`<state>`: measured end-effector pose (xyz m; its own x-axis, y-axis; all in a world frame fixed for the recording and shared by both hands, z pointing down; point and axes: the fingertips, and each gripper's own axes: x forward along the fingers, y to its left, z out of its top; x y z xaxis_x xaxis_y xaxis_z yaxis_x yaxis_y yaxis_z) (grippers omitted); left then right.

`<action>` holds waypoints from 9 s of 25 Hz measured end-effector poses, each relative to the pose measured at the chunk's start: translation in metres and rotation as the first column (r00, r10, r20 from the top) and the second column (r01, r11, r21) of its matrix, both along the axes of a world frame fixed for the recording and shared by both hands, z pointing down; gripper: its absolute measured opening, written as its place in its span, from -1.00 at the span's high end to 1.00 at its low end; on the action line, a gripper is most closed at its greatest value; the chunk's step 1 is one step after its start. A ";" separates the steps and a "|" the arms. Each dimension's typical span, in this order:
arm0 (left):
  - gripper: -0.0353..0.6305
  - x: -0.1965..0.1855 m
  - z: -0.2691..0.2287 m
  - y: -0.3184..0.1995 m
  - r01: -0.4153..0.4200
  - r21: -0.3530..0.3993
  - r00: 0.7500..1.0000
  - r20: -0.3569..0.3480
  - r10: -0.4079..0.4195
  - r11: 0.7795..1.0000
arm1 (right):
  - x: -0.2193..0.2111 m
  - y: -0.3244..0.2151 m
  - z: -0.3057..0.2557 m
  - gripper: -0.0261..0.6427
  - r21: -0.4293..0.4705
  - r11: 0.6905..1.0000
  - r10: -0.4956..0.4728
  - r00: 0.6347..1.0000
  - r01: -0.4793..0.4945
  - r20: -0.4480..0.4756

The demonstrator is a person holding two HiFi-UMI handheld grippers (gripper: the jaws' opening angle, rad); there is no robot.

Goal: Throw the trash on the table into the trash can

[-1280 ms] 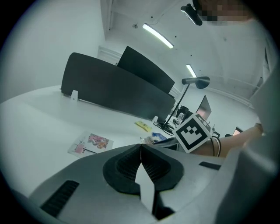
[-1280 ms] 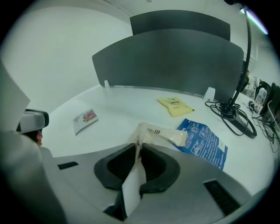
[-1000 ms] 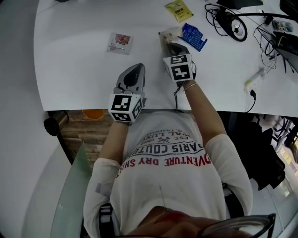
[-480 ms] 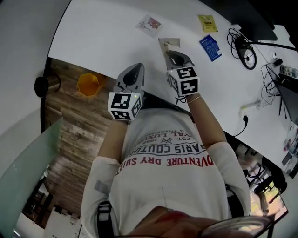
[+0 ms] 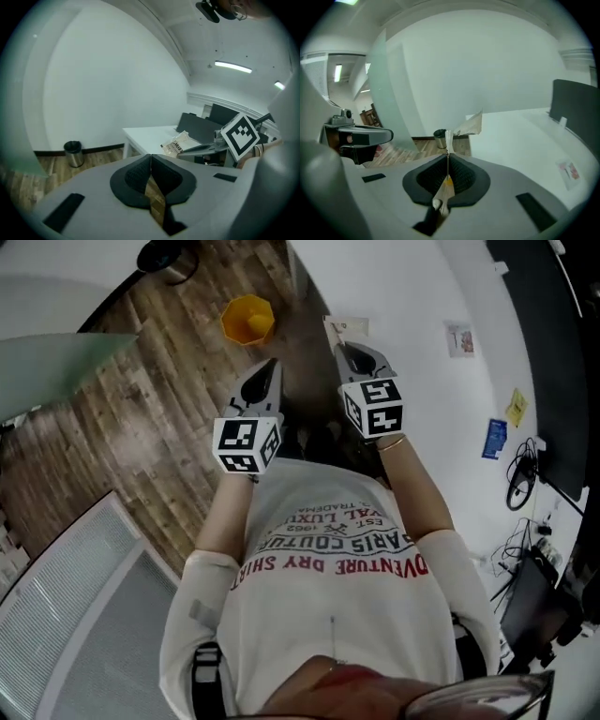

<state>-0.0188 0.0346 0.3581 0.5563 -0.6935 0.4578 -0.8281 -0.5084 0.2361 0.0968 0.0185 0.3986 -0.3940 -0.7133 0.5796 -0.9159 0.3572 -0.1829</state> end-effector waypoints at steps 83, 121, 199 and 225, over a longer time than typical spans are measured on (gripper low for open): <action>0.82 0.262 -0.135 0.039 -0.721 0.240 0.623 -0.186 0.759 0.650 | 0.211 0.123 -0.138 0.83 0.353 0.532 0.810 0.584 -0.769 0.051; 0.82 0.452 -0.035 0.185 -0.926 0.001 0.375 -0.109 0.921 0.377 | 0.395 0.293 0.002 0.28 0.002 0.367 0.928 0.366 -0.930 -0.070; 0.82 -0.243 0.219 -0.174 0.233 -0.394 0.960 -0.053 -0.275 0.889 | -0.279 -0.177 0.271 0.83 -0.390 0.868 -0.308 0.949 0.308 0.065; 0.82 -0.293 0.449 -0.170 0.251 -0.565 0.948 -0.022 -0.319 0.786 | -0.298 -0.207 0.526 0.27 -0.532 0.834 -0.188 0.982 0.148 -0.023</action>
